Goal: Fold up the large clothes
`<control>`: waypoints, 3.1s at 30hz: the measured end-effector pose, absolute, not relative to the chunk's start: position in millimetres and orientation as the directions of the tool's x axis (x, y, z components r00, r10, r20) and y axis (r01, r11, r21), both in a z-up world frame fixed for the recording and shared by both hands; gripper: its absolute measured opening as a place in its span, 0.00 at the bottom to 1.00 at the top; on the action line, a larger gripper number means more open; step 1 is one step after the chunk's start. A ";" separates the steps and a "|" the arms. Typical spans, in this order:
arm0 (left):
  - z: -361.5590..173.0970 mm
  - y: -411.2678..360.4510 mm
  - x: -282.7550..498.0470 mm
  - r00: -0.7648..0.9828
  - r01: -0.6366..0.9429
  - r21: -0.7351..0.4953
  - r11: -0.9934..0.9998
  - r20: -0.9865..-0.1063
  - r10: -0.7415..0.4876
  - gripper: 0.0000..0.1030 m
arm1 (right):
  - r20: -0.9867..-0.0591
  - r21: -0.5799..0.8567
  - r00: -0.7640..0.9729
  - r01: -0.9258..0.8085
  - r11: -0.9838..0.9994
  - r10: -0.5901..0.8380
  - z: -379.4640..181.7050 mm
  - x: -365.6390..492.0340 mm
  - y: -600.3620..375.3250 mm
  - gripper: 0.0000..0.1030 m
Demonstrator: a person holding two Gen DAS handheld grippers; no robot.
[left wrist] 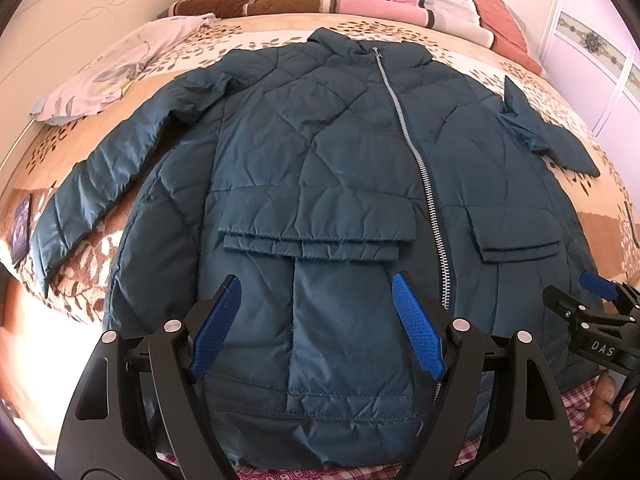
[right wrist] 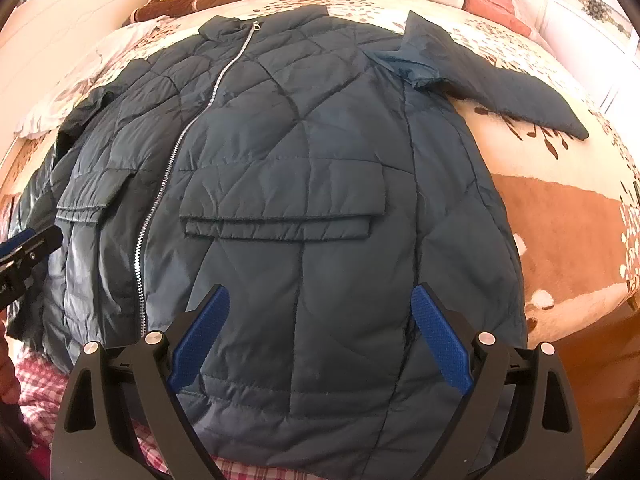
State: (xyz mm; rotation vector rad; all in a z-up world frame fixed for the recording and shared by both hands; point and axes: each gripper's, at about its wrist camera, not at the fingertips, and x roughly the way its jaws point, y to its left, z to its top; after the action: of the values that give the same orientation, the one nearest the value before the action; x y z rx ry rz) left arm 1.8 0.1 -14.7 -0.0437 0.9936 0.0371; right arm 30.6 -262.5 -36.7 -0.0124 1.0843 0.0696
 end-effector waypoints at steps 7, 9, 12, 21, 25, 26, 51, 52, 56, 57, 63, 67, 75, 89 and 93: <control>-11.6 2.2 7.9 0.549 -0.052 -0.013 0.999 -0.835 0.018 0.79 | -0.880 0.177 0.449 0.010 0.984 0.153 -31.5 36.6 -290.2 0.85; -11.1 2.3 11.0 0.547 -0.050 -0.007 0.999 -0.837 0.022 0.79 | -0.870 0.165 0.476 0.032 0.986 0.130 -26.4 40.4 -302.5 0.75; -10.2 0.6 18.3 0.540 -0.044 0.006 0.999 -0.841 0.029 0.79 | -0.854 0.169 0.510 0.079 0.982 0.106 -17.1 49.7 -327.7 0.59; -14.5 -12.3 38.3 0.516 -0.018 0.027 0.999 -0.856 0.033 0.79 | -0.765 0.335 0.636 0.260 0.906 0.101 3.3 85.1 -441.1 0.47; -17.3 -19.1 45.9 0.508 -0.011 0.033 0.999 -0.860 0.034 0.79 | -0.730 0.446 0.677 0.362 0.818 0.099 0.7 108.2 -505.8 0.46; -17.8 -20.6 48.4 0.507 -0.010 0.035 0.999 -0.861 0.035 0.79 | -0.724 0.474 0.682 0.385 0.792 0.102 -0.9 117.4 -521.3 0.46; -31.6 -15.8 71.0 0.467 -0.048 0.007 0.999 -0.884 0.029 0.79 | -0.634 0.668 0.772 0.517 0.535 0.047 -24.8 194.0 -642.1 0.06; -31.0 -14.0 70.1 0.471 -0.053 0.001 0.999 -0.882 0.025 0.79 | -0.606 0.672 0.793 0.474 0.569 0.054 -9.7 192.8 -634.2 0.06; -27.6 -7.2 63.4 0.487 -0.062 -0.027 0.998 -0.874 0.007 0.79 | -0.500 0.669 0.860 0.306 0.678 0.105 52.0 189.5 -595.6 0.06; -25.8 -5.0 60.7 0.495 -0.063 -0.038 0.997 -0.869 -0.002 0.79 | -0.463 0.664 0.876 0.245 0.707 0.131 73.0 187.8 -580.6 0.06; -15.5 14.3 46.9 0.547 -0.075 -0.084 0.994 -0.837 -0.029 0.79 | -0.319 0.639 0.893 -0.046 0.768 0.319 156.3 195.7 -493.4 0.06; -15.2 34.3 36.2 0.566 -0.110 -0.133 0.985 -0.823 -0.048 0.79 | -0.300 0.609 0.822 -0.226 0.760 0.484 185.2 200.5 -407.4 0.06; -13.6 76.3 16.6 0.614 -0.167 -0.196 0.966 -0.787 -0.054 0.79 | -0.434 0.597 0.606 -0.361 0.717 0.667 139.7 209.7 -246.1 0.06; -23.0 117.3 8.2 0.632 -0.232 -0.240 0.943 -0.774 -0.042 0.79 | -0.830 0.376 0.278 -0.362 0.853 0.483 -9.4 215.3 -114.5 0.45; -22.1 116.3 9.1 0.632 -0.229 -0.230 0.946 -0.774 -0.035 0.79 | -0.797 0.370 0.301 -0.441 0.818 0.523 4.0 192.0 -110.7 0.67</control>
State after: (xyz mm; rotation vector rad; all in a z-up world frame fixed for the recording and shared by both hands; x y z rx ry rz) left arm 9.1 116.3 -22.1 -0.3222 0.8837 0.1129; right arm 192.0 -110.7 4.0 0.0859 1.0912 0.6401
